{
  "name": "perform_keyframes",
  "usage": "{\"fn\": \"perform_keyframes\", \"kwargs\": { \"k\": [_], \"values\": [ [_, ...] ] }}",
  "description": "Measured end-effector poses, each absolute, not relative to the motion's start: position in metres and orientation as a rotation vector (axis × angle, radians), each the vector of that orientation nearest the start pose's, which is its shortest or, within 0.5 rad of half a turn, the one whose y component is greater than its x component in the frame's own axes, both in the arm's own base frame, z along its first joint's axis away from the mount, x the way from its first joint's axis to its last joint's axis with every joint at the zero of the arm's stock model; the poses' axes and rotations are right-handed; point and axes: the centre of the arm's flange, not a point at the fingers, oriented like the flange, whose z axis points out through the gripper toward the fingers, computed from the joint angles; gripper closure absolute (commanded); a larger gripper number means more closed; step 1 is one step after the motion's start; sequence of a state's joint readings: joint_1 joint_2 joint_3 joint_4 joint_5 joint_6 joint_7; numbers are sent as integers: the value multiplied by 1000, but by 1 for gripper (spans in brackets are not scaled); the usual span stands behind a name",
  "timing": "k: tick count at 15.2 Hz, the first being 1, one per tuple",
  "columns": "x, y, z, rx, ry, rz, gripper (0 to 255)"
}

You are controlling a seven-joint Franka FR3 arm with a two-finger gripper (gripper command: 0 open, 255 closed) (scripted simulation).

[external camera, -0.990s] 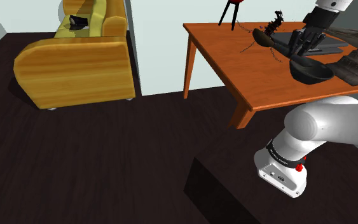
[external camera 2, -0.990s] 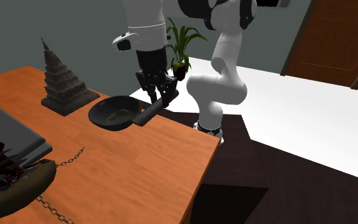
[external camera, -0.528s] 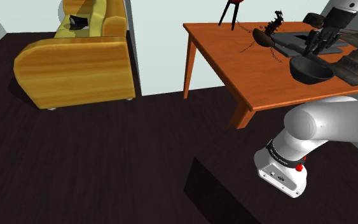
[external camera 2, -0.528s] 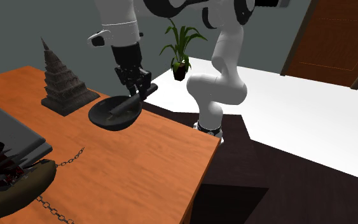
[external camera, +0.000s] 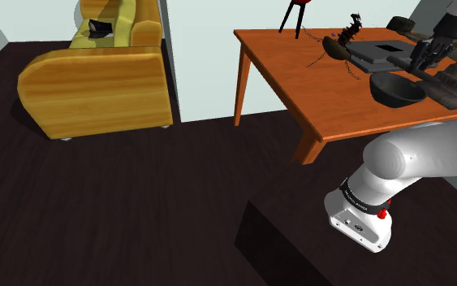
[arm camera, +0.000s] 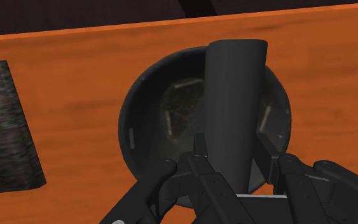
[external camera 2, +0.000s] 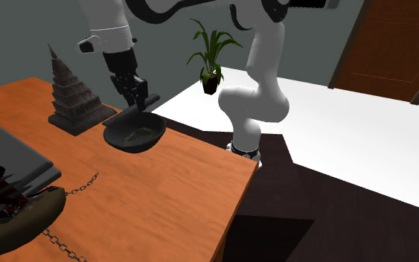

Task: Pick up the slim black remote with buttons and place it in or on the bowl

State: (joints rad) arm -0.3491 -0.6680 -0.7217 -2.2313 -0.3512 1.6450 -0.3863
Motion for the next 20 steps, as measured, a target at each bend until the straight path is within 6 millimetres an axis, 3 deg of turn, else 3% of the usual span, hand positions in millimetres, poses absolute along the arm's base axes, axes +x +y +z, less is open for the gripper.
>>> {"fn": "perform_keyframes", "kwargs": {
  "k": [10,17,18,20],
  "values": [
    [114,-395,490,-2956,790,-16,255],
    [113,-396,483,-2957,790,-17,255],
    [113,-396,483,-2957,790,-17,0],
    [113,-396,483,-2957,790,-17,0]
  ]
}}
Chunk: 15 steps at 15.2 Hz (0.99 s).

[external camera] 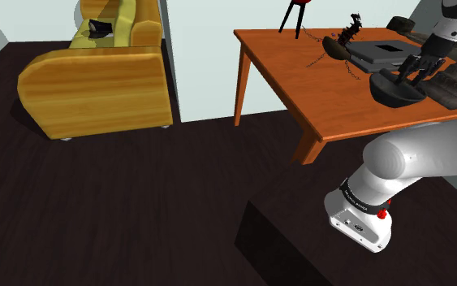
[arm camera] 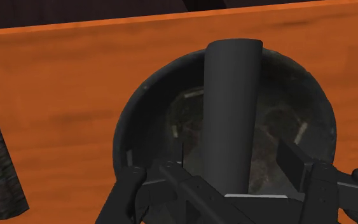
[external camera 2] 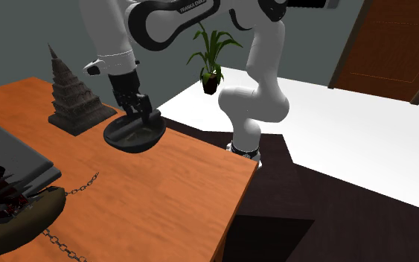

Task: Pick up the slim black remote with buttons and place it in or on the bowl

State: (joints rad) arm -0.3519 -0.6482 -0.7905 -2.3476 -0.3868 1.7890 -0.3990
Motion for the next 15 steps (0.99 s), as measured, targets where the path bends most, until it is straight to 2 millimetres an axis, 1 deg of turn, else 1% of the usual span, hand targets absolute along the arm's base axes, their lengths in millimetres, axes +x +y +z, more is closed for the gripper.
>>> {"fn": "perform_keyframes", "kwargs": {
  "k": [4,6,8,9,11,15],
  "values": [
    [113,-396,483,-2957,790,-16,0],
    [114,-397,499,-2957,790,-17,0],
    [111,-398,523,-2958,791,-18,0],
    [112,-399,528,-2958,791,-18,0],
    [112,-399,531,-2957,790,-17,0],
    [112,-400,533,-2957,790,-16,0]
  ]
}}
